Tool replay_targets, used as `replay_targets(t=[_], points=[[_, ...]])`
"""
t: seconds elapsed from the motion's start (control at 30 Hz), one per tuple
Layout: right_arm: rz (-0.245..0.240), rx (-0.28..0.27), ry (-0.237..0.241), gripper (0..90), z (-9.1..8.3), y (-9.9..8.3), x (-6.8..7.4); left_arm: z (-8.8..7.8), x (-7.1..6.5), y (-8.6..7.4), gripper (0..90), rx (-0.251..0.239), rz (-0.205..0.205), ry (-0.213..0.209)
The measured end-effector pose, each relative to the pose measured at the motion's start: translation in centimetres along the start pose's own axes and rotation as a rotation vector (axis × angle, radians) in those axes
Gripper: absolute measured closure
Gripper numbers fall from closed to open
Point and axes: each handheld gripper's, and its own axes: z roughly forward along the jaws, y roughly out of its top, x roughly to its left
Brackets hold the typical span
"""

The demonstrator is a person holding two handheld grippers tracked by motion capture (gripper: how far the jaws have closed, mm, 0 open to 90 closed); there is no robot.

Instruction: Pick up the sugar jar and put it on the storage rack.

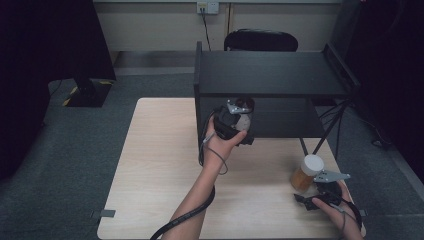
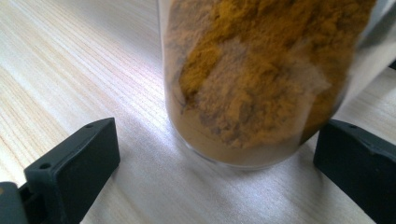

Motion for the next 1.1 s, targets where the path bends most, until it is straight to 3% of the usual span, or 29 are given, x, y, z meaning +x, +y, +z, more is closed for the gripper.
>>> replay_targets(t=[0.27, 0.53, 1.1], points=[[0.000, 0.000, 0.000, 0.0, 0.0, 0.0, 0.0, -0.8, -0.2, -0.9, 3.4, -0.019, 0.010, -0.020], [0.000, 0.000, 0.000, 0.0, 0.0, 0.0, 0.0, -1.4, -0.7, -1.3, 3.8, -0.021, 0.049, -0.039], [-0.001, 0.000, 0.000, 0.0, 0.0, 0.0, 0.0, -2.6, 0.3, -2.9, 3.8, -0.055, 0.080, -0.107]])
